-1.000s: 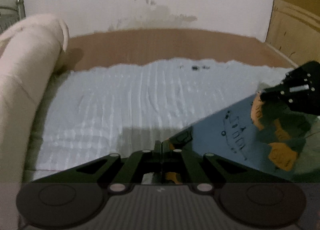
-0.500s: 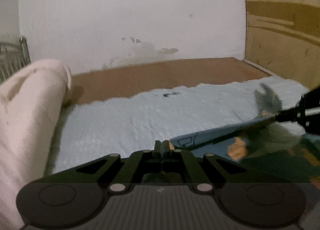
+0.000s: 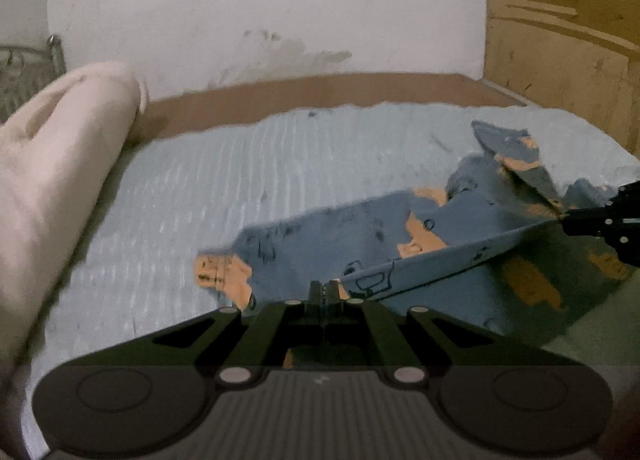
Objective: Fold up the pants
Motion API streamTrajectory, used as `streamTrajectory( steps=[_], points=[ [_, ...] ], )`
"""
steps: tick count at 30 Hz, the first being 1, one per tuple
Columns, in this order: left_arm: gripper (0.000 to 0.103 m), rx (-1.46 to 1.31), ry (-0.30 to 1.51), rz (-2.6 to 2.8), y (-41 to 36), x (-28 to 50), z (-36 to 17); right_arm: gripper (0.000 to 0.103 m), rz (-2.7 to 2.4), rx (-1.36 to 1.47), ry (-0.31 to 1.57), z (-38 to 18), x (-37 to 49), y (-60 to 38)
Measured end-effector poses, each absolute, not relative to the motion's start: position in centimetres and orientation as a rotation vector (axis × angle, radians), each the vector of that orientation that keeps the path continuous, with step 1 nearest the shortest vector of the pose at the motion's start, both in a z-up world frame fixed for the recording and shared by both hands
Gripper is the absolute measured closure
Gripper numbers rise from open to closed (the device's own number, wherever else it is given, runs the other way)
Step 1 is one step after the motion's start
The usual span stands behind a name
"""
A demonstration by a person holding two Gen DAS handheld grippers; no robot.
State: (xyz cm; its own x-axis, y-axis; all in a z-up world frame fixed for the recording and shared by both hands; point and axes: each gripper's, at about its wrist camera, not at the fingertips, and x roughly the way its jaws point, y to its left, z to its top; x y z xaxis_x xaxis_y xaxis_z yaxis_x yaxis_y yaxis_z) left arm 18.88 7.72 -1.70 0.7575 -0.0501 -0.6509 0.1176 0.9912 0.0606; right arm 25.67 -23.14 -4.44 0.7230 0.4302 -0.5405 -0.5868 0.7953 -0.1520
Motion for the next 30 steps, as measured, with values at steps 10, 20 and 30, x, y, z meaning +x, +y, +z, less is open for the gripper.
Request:
streamTrajectory(
  steps=[10, 20, 30],
  points=[
    [0.103, 0.08, 0.684, -0.094, 8.0, 17.2, -1.1, 0.103, 0.599, -0.385, 0.499, -3.2, 24.8, -23.4],
    [0.103, 0.078, 0.695, -0.092, 7.9, 17.3, -1.2, 0.064, 0.735, -0.595, 0.515, -4.6, 25.9, -20.6],
    [0.103, 0.071, 0.719, -0.102, 8.0, 16.5, -1.7, 0.103, 0.686, -0.662, 0.498, -4.5, 24.8, -20.1]
  ],
)
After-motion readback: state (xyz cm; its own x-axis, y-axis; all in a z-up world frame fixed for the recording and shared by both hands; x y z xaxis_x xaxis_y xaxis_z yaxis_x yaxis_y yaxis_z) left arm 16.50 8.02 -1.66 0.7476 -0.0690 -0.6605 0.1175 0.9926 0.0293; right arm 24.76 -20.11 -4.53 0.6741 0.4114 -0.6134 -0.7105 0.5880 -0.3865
